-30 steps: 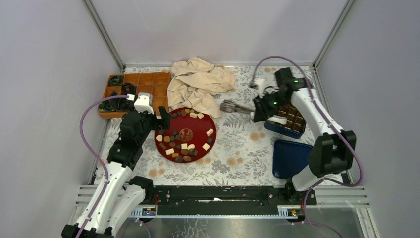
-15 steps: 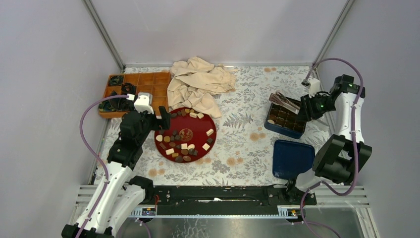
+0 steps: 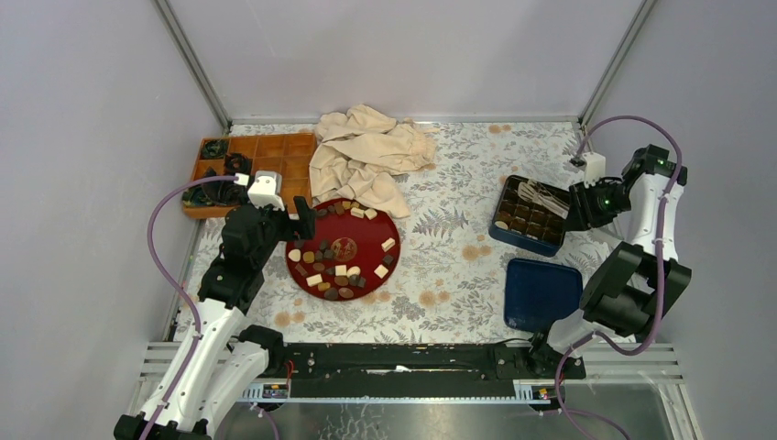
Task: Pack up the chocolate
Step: Place the fake chocolate in the packing box, then pick up the fake chocolate from the plate.
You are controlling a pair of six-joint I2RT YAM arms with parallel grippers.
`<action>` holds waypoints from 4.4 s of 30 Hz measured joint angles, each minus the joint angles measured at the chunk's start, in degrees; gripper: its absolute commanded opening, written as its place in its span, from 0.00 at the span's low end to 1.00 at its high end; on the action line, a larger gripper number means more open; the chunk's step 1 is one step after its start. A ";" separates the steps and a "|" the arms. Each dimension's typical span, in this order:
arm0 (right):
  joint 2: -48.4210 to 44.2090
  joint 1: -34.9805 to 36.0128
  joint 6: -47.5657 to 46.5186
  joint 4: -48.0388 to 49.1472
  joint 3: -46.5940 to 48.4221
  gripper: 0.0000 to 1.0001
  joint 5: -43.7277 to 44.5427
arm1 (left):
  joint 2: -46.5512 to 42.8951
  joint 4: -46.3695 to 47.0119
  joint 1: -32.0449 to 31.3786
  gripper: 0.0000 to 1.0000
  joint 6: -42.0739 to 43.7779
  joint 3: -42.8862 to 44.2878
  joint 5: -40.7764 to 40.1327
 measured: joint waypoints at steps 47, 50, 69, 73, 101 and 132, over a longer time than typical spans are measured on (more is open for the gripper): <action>4.24 -0.72 -0.96 0.96 0.35 0.43 0.42 | -0.20 0.00 0.00 0.98 0.00 0.00 0.00; 3.13 -0.70 -3.32 -1.40 1.07 0.43 -4.33 | -0.20 0.02 0.00 0.98 0.00 0.00 0.00; -2.97 32.85 2.40 8.81 -1.20 0.43 -16.46 | 0.83 0.04 0.00 0.98 0.00 -0.13 -0.09; -2.62 44.41 4.26 12.09 -1.22 0.43 -13.05 | 1.01 0.04 0.00 0.98 0.00 -0.22 -0.15; 6.45 73.02 3.93 17.44 -5.05 0.45 13.16 | 1.16 0.04 0.00 0.98 0.00 -0.22 -0.63; 10.01 78.23 2.25 18.01 -4.33 0.14 19.78 | 0.92 0.04 0.00 0.98 0.00 -0.22 -0.61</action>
